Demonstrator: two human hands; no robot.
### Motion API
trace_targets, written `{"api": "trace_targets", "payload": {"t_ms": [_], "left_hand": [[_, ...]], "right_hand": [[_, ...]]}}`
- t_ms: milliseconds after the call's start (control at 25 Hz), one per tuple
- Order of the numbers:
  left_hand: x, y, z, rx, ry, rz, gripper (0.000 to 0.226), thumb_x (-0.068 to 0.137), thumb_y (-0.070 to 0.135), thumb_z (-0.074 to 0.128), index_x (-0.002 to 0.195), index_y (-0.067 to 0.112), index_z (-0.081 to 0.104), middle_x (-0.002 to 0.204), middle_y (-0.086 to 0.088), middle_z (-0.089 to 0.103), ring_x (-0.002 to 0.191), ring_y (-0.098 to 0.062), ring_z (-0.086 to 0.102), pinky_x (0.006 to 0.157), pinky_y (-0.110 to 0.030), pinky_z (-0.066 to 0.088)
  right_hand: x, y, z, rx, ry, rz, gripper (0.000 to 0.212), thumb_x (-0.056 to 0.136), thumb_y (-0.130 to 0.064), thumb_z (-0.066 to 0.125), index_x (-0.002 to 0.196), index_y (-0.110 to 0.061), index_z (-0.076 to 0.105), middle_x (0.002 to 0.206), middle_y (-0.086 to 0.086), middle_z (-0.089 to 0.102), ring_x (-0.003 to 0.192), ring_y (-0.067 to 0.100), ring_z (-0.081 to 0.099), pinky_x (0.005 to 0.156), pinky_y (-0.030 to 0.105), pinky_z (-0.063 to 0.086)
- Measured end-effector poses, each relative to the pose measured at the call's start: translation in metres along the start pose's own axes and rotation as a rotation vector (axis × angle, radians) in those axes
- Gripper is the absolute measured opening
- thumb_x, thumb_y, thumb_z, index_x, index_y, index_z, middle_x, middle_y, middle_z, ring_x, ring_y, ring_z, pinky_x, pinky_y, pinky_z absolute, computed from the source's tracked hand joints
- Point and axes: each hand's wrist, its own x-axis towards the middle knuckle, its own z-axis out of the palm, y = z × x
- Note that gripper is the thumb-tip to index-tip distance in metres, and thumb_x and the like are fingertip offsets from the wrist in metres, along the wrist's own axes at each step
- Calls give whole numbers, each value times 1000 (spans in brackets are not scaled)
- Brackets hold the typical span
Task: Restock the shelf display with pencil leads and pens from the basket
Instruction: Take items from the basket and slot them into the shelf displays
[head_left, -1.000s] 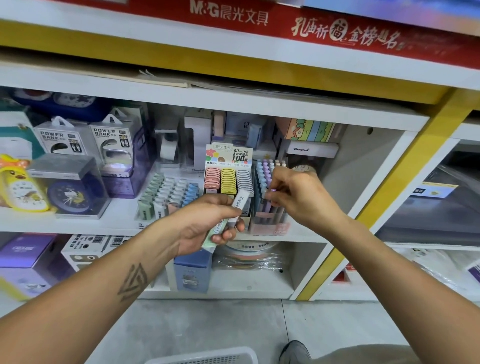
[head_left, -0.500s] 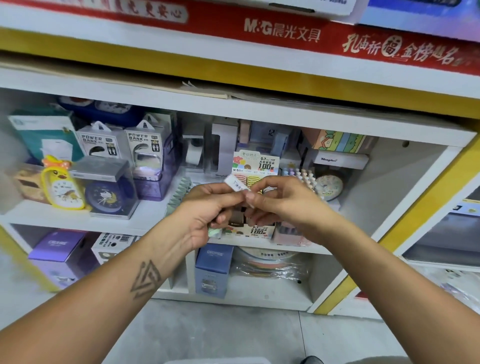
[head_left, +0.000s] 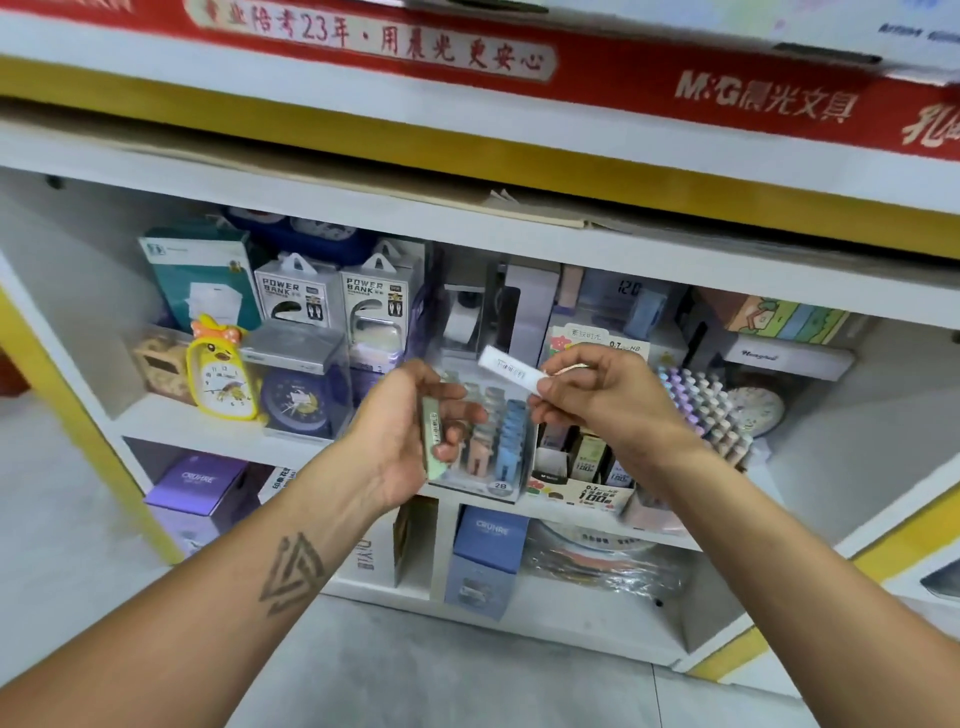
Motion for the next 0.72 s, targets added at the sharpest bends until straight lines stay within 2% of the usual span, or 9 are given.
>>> {"api": "trace_targets", "payload": {"t_ms": [160,320,440,560,720], "left_hand": [[0,8,-14,-65,-16,-16,30,78,17,37,98,1,54,101,-33,69,61,-19,44,54,-29,35],[3,13,-22,-77,53,-31,20,82,12,39,89,4,55,90,-28,70,61,-18,44,56,-28,33],[3,14,-26,-61,75,-46,17,84,11,39,89,5,54,86,-26,69,60,-18,44,56,-28,33],[2,16,-30,-60,92,-54,17,84,9,39,91,4,54,87,-26,70,58,-19,45,55,-28,34],[5,14,-28,-65,112,-46,12,91,5,44,93,3,55,88,-25,69,58,-18,48,54,-27,37]], "right_hand": [[15,8,10,-67,52,-73,9,89,2,69,96,-4,73,89,17,73,75,24,73,68,22,59],[29,11,17,-210,45,-196,9,83,1,76,88,-6,78,95,8,74,84,16,71,72,19,55],[39,14,21,-296,34,-253,13,79,9,76,85,-3,78,101,9,72,92,20,70,86,28,58],[47,18,25,-365,39,-262,17,79,11,75,87,-4,78,102,7,72,94,20,70,90,34,58],[56,20,26,-528,66,-314,21,81,2,77,94,-14,78,100,-5,71,92,9,69,89,23,57]]}}
